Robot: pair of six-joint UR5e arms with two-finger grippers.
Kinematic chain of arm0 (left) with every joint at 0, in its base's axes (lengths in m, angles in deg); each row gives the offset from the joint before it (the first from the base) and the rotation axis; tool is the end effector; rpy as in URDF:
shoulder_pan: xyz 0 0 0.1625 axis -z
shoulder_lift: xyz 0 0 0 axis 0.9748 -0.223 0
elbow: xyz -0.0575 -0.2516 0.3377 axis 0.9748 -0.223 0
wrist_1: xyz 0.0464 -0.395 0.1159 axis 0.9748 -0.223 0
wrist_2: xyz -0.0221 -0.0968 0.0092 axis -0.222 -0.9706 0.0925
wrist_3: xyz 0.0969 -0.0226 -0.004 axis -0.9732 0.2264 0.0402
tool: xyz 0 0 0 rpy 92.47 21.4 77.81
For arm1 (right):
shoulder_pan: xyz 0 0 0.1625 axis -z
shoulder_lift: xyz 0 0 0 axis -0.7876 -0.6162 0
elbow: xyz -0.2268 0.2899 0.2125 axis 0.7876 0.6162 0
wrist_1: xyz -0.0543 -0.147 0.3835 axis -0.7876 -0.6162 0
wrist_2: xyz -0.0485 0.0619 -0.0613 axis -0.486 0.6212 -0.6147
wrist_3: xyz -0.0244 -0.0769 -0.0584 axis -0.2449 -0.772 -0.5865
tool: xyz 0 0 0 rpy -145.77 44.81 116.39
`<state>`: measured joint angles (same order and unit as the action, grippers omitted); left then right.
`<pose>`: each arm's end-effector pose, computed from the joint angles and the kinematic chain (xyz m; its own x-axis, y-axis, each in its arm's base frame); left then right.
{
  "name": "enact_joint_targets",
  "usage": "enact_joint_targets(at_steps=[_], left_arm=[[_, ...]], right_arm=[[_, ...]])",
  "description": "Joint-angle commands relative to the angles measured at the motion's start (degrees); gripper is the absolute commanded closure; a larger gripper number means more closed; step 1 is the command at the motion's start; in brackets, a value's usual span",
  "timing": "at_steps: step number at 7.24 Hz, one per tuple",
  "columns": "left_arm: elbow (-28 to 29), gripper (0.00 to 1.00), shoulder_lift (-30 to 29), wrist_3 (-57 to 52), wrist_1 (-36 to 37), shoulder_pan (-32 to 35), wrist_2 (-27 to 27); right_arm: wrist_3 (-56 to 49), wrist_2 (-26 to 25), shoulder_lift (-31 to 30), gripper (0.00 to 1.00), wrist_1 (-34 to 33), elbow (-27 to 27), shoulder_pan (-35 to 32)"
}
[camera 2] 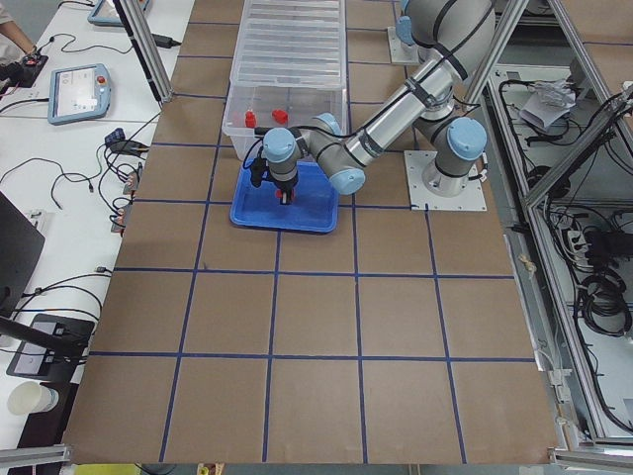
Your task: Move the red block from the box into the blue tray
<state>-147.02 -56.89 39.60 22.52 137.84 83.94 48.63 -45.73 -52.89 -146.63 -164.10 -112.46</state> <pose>0.1277 -0.5303 0.1959 -0.9797 0.0762 0.1853 0.0804 0.9967 0.0150 -0.1531 -0.5282 0.4186 -0.9993 -0.0160 0.0347 -0.0135 0.9974 0.0710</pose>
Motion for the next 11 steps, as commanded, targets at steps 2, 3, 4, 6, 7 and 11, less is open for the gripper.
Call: enact_joint_targets(at_steps=[2, 3, 4, 6, 7, 11], left_arm=[[1.12, 0.00, 2.69, 0.19, -1.00, 0.97, 0.11], [5.04, 0.00, 4.88, 0.28, -8.32, 1.06, 0.11], [11.17, 0.00, 6.82, 0.72, -15.01, 1.93, 1.15], [23.84, 0.00, 8.41, 9.88, -31.16, 11.21, 8.27], [27.02, 0.00, 9.38, 17.26, -32.99, 15.96, 8.37], [27.15, 0.00, 15.95, 31.75, -32.65, 31.11, 8.54]], right_arm=[[0.20, 0.16, 2.98, 0.00, -0.97, -1.97, -0.32], [0.47, 0.16, 2.99, 0.00, -1.06, -2.41, -0.41], [0.21, 0.16, 2.99, 0.00, -1.07, -3.81, -0.41], [-0.32, 0.17, 2.55, 0.00, -5.60, -6.89, -0.67], [-0.32, 0.16, 2.73, 0.00, -5.98, -7.08, -0.68], [0.91, 0.34, 2.73, 0.00, -5.99, -7.08, -4.10]])
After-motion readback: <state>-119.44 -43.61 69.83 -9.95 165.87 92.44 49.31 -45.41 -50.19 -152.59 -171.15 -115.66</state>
